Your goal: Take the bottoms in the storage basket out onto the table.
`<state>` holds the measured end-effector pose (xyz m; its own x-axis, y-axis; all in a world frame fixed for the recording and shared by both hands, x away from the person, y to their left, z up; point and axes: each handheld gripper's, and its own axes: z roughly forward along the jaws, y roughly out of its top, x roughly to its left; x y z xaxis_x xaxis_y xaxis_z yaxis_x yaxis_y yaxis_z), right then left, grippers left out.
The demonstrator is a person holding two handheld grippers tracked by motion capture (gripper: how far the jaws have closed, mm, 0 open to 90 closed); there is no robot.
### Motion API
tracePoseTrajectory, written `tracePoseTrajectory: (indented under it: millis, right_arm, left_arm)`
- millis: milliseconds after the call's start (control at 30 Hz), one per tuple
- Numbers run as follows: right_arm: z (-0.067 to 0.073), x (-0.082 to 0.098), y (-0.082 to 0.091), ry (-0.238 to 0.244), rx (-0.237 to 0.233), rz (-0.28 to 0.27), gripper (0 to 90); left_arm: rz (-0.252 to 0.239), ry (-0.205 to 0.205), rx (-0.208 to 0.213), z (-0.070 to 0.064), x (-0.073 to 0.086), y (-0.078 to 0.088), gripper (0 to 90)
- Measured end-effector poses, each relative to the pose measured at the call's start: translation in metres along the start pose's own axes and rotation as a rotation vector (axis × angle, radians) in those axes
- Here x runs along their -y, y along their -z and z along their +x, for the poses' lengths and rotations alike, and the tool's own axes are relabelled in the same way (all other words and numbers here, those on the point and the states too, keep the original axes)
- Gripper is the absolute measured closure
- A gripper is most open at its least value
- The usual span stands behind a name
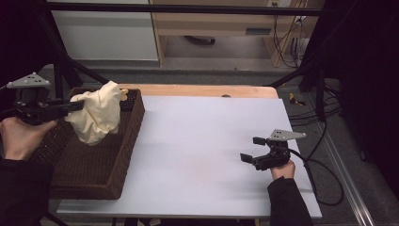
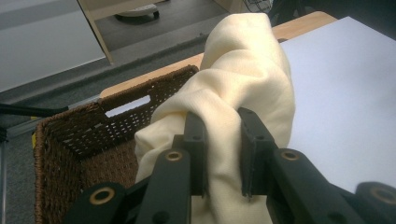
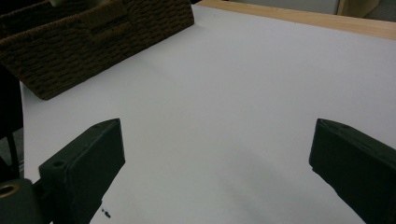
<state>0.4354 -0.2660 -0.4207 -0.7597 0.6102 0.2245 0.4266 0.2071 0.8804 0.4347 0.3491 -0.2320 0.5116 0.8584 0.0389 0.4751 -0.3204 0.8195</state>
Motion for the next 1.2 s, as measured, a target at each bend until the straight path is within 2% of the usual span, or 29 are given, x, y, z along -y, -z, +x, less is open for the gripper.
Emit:
tracePoseTrajectory:
  millis: [567, 1200]
  right_arm:
    - [0.000, 0.000, 0.000, 0.001, 0.000, 0.002, 4.0]
    - [0.000, 0.000, -0.001, 0.000, 0.000, 0.006, 4.0]
  left_arm:
    - [-0.025, -0.032, 0.025, -0.010, -0.010, 0.014, 75.3]
    - [-0.053, -0.045, 0.067, -0.021, -0.023, 0.023, 75.4]
